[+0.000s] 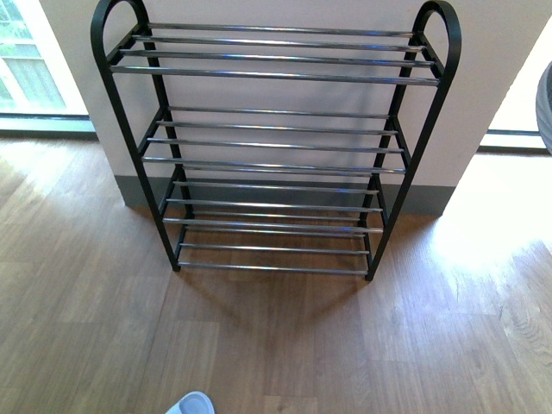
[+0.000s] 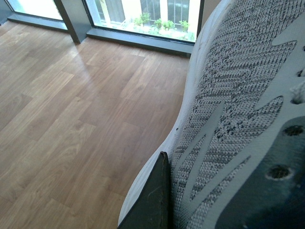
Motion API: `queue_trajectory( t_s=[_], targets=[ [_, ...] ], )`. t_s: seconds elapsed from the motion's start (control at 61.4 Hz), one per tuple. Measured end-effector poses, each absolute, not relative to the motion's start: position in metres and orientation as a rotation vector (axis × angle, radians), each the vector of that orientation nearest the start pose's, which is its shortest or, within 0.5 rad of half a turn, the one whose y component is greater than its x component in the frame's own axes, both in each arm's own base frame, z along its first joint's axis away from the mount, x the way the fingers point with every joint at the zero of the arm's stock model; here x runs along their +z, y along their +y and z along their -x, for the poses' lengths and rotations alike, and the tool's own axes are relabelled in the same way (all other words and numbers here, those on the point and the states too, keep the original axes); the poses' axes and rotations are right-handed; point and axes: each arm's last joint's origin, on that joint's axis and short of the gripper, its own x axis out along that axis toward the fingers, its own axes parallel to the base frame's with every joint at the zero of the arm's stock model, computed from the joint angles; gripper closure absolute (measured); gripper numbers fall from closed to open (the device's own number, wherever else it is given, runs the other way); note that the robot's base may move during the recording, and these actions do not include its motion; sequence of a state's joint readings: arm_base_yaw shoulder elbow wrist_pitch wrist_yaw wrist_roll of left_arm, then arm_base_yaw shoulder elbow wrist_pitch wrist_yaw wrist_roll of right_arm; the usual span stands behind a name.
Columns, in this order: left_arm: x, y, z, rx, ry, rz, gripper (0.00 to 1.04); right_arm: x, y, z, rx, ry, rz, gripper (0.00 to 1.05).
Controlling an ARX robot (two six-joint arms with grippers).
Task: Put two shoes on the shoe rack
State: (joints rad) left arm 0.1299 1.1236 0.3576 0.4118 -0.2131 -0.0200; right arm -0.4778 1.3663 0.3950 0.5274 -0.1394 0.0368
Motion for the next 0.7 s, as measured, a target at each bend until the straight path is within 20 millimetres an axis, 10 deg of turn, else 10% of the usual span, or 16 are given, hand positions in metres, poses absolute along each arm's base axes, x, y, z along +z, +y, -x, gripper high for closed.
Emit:
queue_trajectory(
  t_s=[0.7],
  targets=[
    [0.1816, 0.0338, -0.2115, 0.343, 0.352, 0.005, 1.03, 0.1522, -0.1074, -0.2161, -0.341, 0.419, -0.172, 1.04]
  ],
)
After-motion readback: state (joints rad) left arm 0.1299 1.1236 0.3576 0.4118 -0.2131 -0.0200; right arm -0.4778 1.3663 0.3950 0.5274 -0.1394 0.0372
